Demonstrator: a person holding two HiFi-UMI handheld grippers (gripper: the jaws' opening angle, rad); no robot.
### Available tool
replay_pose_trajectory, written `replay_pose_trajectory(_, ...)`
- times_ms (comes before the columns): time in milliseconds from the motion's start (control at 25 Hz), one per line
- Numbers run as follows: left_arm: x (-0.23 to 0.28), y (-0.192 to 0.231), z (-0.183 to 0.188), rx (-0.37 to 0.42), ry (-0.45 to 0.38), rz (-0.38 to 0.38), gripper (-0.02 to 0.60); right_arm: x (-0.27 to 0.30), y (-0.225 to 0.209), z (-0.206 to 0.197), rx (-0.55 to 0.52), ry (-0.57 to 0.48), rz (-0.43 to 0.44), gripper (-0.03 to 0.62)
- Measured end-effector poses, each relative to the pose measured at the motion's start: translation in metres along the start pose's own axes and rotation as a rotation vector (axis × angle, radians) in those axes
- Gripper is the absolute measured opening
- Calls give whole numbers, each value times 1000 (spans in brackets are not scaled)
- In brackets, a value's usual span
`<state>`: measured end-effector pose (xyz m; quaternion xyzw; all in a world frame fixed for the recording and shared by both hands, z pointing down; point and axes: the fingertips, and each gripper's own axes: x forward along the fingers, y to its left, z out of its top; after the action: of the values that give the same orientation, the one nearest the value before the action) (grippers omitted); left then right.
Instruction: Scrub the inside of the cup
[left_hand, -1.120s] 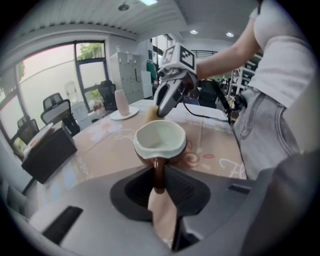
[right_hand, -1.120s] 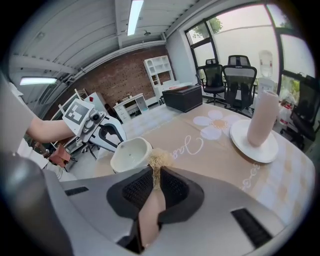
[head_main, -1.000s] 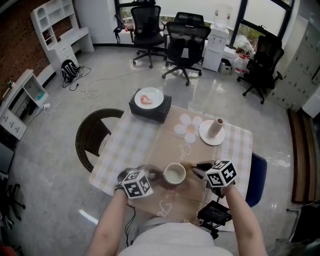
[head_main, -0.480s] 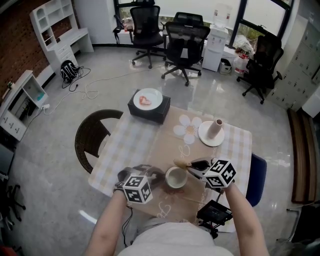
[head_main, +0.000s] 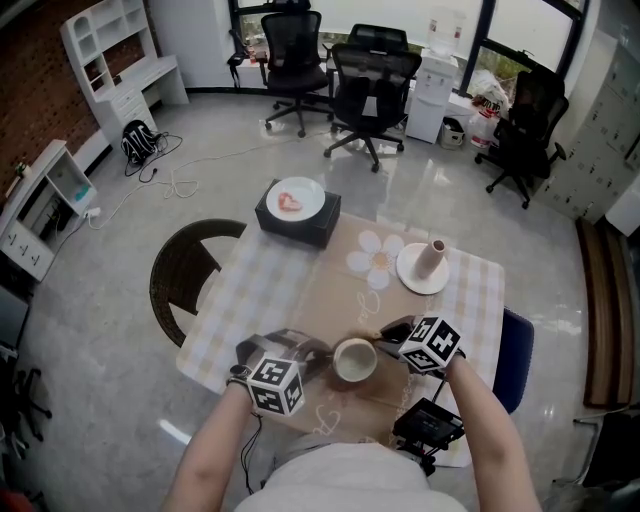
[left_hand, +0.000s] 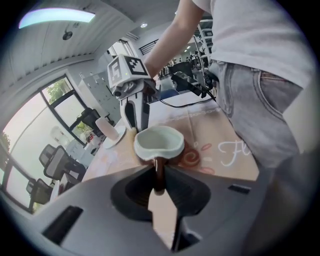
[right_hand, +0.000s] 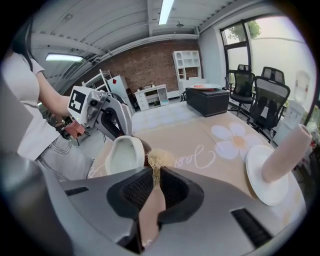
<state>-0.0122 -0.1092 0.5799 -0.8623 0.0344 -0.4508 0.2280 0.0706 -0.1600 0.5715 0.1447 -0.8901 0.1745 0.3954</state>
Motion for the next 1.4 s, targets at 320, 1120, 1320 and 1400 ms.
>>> replay_pose_trajectory(320,0,0,-2,17,5,6,66,-27,-2,22,17,-146,11,46)
replay_pose_trajectory(1120,-1,1,11,185,59,19,66,-5,5,14,-221,3,67,44)
replay_pose_trajectory(1320,0,2,11,201,64,17,66,-5,1,7,-224,10,32,44)
replay_pose_trajectory(1400,1,2,11,196,64,14,66,-11,4,14,-244,-22,13,44)
